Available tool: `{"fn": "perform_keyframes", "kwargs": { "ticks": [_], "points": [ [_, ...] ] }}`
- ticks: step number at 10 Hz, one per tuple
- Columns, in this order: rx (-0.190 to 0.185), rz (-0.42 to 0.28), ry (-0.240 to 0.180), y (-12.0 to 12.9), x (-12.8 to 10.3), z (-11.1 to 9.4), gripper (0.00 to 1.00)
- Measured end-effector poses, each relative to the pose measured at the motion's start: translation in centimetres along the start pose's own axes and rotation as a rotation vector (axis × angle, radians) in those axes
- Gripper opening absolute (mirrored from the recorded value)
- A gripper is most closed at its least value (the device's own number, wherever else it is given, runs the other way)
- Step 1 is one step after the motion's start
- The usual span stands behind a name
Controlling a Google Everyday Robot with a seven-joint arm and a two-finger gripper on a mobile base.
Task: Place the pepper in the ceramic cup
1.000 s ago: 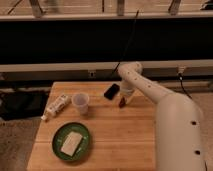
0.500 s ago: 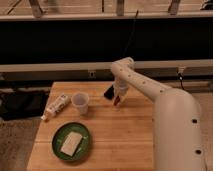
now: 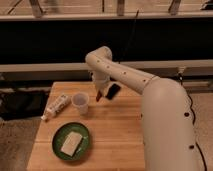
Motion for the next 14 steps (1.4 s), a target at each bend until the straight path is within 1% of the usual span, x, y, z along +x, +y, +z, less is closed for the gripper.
{"fn": "perform_keyframes", "kwargs": {
  "ticks": [2,3,5,8,9,11,13,14],
  "points": [
    [0.011,-0.064,0.008,-1.6,-2.2,-2.6,0.00],
    [0.015,-0.080,0.008,-1.9,-2.8,-3.3,0.00],
    [0.020,-0.129,-0.001,-3.0,-4.8,-3.7,0.00],
    [0.042,-0.200,-0.022,-4.3,-7.7,-3.6,0.00],
    [0.047,-0.221,-0.026,-4.7,-8.5,-3.5,0.05],
    [0.052,-0.246,-0.027,-5.1,-9.3,-3.2,0.22],
    [0.054,-0.252,-0.025,-5.3,-9.1,-2.7,0.45],
    [0.053,-0.255,-0.026,-5.5,-9.2,-2.5,0.53]
  ]
}}
